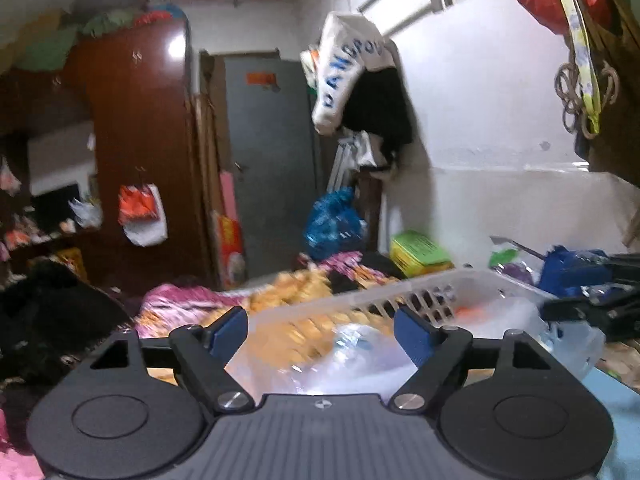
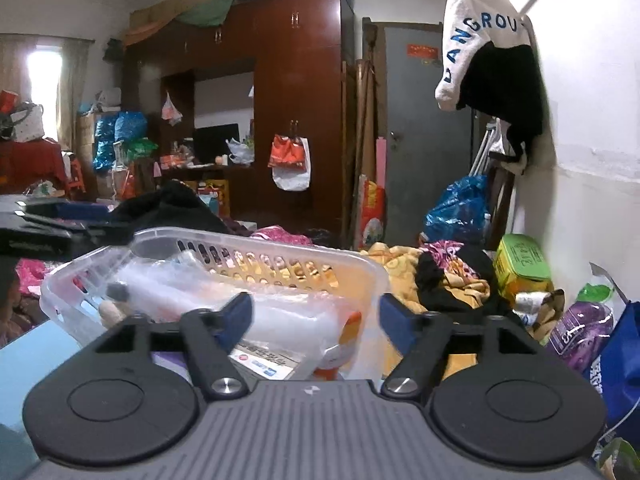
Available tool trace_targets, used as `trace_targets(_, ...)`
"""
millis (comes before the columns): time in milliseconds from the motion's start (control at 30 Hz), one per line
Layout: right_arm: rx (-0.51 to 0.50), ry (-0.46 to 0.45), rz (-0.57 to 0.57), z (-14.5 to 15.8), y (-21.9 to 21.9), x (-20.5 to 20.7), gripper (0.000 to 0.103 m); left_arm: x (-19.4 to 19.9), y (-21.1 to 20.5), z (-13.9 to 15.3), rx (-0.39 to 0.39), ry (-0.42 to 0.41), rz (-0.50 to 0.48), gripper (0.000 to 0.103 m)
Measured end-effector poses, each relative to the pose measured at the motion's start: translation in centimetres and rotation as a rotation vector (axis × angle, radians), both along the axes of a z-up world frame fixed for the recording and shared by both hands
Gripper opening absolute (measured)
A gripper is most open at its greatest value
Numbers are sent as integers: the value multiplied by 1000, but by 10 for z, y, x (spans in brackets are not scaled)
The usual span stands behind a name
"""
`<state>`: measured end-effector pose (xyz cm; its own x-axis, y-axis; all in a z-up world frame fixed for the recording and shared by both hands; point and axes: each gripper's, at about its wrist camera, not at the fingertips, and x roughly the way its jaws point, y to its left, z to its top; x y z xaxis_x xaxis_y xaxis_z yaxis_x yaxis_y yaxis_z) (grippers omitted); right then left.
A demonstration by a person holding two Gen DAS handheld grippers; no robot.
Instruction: Organize objects
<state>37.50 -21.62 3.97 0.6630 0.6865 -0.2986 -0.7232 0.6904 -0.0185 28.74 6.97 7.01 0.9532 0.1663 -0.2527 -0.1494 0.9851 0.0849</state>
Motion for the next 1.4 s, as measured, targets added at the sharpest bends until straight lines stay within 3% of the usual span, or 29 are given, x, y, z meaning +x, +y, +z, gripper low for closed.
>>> trace_targets(100,28,-32,-5,6,-8,-11,103,-14,1,8,-10,-36,10,86)
trace_targets(267,15,-3,-17,15,-14,-33,103,-43,-3,13,-94,-55,-35,103)
trace_targets(400,-31,-25,-157,18,-11,-59,103,-75,-16,15,-99,-73,-71,103)
trace_targets(500,-92,-55,-183,20,-10,-84,103,-95,-26,17,-93,-1,-49,103)
trace_targets(600,-81,-16,-123,25,-18,-109,103,-121,-35,13,-123,83,-48,103)
trace_targets(767,21,71,-31,24,-33,-135,103,-170,-53,7,-68,61,8,103)
trace_targets(867,70,109,-20,16,-38,-141,103,-176,-63,-1,-86,64,-10,103)
trace_targets(1067,53,104,-84,-2,-43,-156,103,-181,-77,-34,-192,42,-73,103)
trace_targets(1200,54,77,-123,-3,-51,-162,103,-178,-85,-37,-155,48,-45,103)
trace_targets(1400,59,94,-125,-7,-57,-161,103,-187,-82,-35,-173,37,-29,103)
